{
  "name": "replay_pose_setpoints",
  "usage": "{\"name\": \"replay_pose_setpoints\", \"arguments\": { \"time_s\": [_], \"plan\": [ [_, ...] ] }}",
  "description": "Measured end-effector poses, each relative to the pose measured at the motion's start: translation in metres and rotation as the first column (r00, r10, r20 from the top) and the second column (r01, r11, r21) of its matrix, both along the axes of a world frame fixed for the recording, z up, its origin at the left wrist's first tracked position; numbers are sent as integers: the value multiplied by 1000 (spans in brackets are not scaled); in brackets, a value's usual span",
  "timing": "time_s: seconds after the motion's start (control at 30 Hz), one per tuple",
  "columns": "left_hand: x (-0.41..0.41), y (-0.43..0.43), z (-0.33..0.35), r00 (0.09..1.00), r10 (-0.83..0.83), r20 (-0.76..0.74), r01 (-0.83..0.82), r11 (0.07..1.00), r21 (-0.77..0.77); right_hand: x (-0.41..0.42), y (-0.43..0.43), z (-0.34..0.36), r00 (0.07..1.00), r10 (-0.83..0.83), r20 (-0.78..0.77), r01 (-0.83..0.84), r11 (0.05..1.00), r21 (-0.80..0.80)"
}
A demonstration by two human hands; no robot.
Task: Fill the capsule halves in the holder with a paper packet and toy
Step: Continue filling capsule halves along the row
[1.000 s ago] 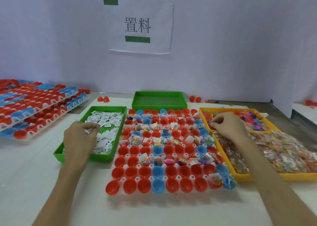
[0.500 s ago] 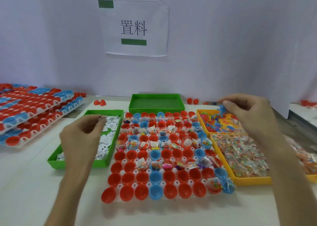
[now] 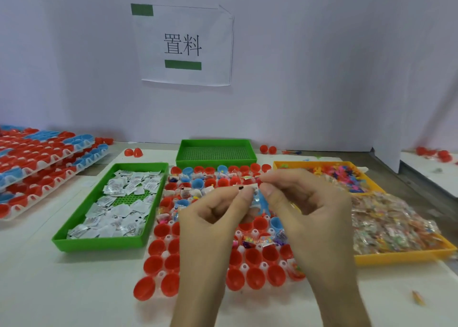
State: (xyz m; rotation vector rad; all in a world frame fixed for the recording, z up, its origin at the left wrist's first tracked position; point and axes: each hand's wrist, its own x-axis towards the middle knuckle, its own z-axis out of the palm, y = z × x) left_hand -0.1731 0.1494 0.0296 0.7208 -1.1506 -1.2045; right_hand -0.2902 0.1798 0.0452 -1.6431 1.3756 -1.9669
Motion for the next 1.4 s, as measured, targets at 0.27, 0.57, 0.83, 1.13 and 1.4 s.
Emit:
{"name": "replay_pose_setpoints", "arguments": {
  "time_s": [0.27, 0.57, 0.83, 1.13, 1.4],
  "plan": [
    [5, 2, -10, 996, -45, -81, 53, 993, 106, 4, -8, -5, 999, 10, -38, -9, 999, 38],
    [1, 5, -12, 970, -174, -170, 200, 969, 149, 1, -4, -4, 989, 116, -89, -114, 993, 28],
    [3, 5, -11, 969, -231, -92, 242, 962, 126, 1, -7, -9, 992, 35, -124, -31, 999, 38],
    [9, 0, -18, 995, -89, -39, 93, 987, 134, -79, -18, -46, 932, -302, -202, 355, 870, 341],
    [5, 1, -18, 998, -57, 15, 55, 995, 86, -93, -25, -64, 901, -275, -336, 432, 642, 634]
  ]
}}
